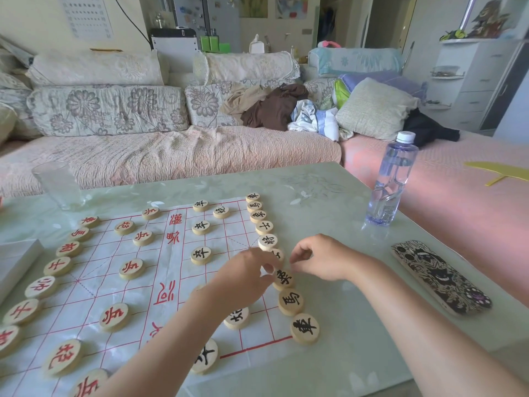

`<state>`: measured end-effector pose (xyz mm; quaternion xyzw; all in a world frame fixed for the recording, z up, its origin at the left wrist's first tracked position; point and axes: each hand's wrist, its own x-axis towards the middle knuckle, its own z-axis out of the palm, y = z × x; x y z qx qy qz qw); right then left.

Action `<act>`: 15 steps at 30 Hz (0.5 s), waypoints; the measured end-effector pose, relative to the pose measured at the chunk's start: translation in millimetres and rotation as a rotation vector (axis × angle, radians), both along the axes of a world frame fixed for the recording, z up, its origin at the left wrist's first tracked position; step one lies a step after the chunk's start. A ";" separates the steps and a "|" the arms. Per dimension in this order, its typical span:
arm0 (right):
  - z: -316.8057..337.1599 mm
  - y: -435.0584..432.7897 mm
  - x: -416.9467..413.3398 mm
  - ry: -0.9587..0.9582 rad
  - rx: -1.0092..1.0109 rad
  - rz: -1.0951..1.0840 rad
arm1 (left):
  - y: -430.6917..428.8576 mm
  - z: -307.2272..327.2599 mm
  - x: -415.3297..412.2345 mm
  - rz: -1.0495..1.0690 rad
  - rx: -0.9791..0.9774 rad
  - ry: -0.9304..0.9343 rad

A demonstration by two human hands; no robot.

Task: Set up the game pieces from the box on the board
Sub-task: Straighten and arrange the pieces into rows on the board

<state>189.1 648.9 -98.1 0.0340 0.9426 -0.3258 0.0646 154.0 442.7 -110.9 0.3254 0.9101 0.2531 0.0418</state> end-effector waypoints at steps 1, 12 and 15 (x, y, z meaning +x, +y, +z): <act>-1.8 -0.3 2.2 -0.034 0.012 0.009 | 0.1 -1.6 2.7 -0.022 -0.030 0.004; -9.4 -10.3 7.2 0.032 0.115 -0.001 | -10.2 -3.8 7.3 0.038 -0.066 -0.005; -5.4 -13.1 7.7 0.010 0.064 0.021 | -8.0 -2.5 8.0 0.064 -0.005 -0.060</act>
